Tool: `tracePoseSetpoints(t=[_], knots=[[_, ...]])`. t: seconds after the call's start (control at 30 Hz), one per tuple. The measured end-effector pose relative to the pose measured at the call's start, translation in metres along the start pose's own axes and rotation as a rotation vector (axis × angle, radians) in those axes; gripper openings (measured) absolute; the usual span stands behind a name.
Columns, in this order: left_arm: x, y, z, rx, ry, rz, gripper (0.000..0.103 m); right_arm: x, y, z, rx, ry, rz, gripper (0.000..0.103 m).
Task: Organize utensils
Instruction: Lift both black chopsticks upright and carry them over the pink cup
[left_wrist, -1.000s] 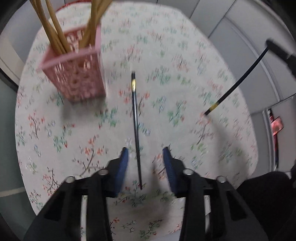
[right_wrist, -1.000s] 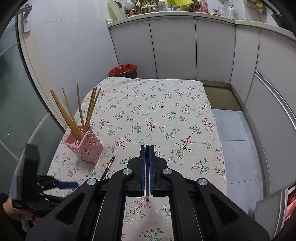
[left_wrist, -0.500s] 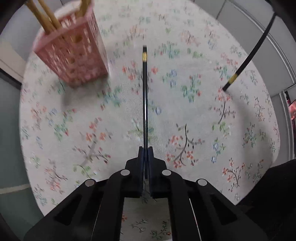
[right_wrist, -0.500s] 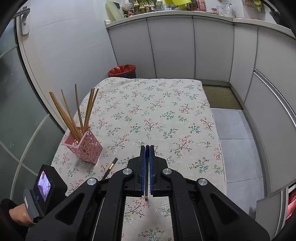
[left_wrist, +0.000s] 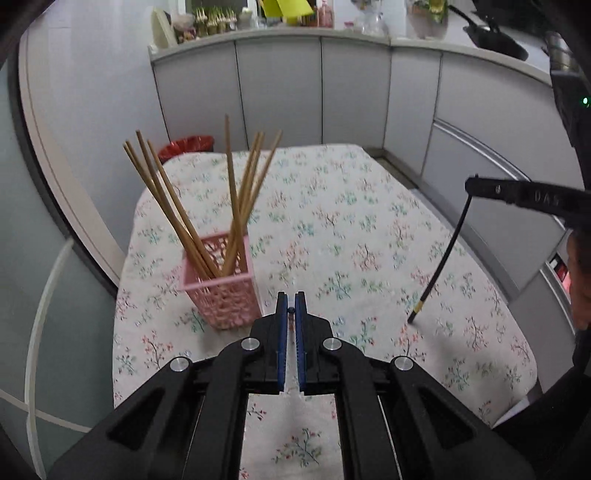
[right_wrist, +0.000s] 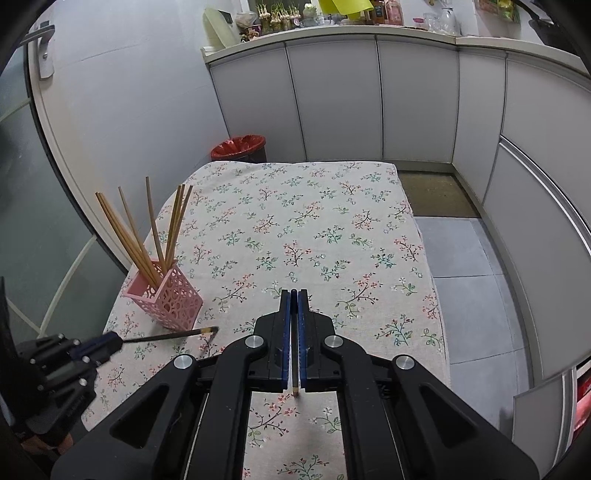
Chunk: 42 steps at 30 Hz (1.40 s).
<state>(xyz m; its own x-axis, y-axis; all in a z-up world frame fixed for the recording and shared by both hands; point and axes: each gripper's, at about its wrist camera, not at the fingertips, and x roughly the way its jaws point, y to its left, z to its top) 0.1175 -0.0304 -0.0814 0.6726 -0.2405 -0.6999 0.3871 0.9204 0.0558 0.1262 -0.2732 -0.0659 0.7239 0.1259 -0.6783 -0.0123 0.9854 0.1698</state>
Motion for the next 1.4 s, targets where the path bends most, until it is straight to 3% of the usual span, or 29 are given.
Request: tracePoseSetpoints(t=[0.2,0.43,0.7,1.2,1.4], knots=[[-0.01,0.015,0.004,-0.023,-0.083,0.018,0.004,0.001,0.0,0.0,0.001,0.001,-0.006,0.003],[-0.021,0.026,0.011,-0.066,-0.124,0.021,0.004,-0.003,0.002,0.003,0.007,-0.016,0.002,0.003],[-0.048,0.054,0.028,-0.169,-0.184,-0.005,0.004,-0.023,0.014,0.013,-0.006,-0.083,0.038,0.003],[-0.079,0.088,0.057,-0.285,-0.317,0.031,0.004,-0.042,0.057,0.048,0.011,-0.185,0.174,0.003],[-0.068,0.089,0.065,-0.28,-0.29,0.054,0.004,-0.042,0.079,0.06,0.019,-0.222,0.236,0.003]])
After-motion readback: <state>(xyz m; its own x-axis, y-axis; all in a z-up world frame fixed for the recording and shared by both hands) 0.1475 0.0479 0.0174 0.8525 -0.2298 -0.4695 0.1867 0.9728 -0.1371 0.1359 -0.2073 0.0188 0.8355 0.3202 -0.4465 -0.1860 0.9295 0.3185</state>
